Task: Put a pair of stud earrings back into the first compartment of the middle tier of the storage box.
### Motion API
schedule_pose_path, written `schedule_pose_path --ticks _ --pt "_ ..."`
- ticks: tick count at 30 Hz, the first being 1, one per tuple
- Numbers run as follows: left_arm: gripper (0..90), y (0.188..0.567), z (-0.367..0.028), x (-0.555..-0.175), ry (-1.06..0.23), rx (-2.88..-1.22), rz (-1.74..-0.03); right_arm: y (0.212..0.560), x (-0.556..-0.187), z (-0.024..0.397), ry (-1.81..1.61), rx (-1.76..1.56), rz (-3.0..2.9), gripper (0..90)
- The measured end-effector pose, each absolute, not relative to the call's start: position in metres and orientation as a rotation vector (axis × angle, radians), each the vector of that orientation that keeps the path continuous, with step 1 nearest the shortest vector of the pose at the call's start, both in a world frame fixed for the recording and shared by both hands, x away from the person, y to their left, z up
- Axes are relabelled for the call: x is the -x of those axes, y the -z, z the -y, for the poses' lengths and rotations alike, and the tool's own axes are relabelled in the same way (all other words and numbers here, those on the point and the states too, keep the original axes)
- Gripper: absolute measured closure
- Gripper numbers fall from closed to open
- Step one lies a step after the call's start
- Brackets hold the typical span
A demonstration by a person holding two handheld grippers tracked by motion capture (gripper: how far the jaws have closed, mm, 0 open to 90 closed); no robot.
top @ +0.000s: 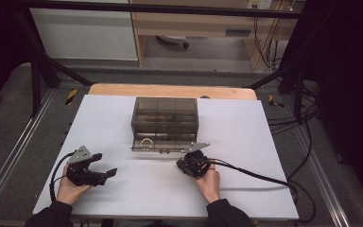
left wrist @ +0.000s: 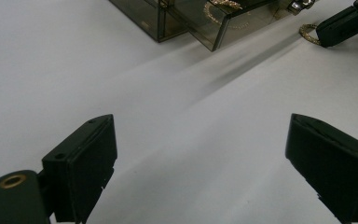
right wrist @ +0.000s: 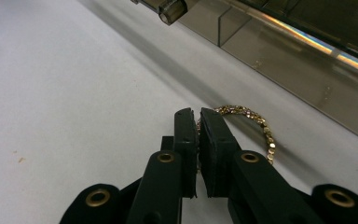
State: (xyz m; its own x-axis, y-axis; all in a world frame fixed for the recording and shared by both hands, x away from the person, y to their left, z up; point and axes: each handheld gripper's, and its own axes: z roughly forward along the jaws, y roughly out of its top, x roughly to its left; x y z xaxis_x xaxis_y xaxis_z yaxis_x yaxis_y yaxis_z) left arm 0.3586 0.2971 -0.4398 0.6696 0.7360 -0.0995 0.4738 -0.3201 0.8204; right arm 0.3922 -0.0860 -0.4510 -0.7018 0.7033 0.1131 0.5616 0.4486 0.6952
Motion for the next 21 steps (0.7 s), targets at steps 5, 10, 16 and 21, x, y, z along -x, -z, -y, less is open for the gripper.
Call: schedule_pose_path --ticks 5,10,16,21 --pt "8.5 0.440 -0.297 -0.359 -0.366 -1.982 -0.939 0.451 -0.392 0.086 -1.092 -1.095 -2.511 86.1" --pt "8.5 0.440 -0.297 -0.359 -0.366 -1.980 -0.940 0.449 -0.392 0.087 -1.086 -1.080 -2.525 86.4" --pt "8.5 0.440 -0.297 -0.359 -0.366 -1.982 -0.939 0.444 -0.391 0.089 -1.091 -1.075 -2.532 86.5" --pt "8.5 0.440 -0.297 -0.359 -0.365 -1.982 -0.939 0.439 -0.389 0.090 -1.104 -1.060 -2.530 86.5"
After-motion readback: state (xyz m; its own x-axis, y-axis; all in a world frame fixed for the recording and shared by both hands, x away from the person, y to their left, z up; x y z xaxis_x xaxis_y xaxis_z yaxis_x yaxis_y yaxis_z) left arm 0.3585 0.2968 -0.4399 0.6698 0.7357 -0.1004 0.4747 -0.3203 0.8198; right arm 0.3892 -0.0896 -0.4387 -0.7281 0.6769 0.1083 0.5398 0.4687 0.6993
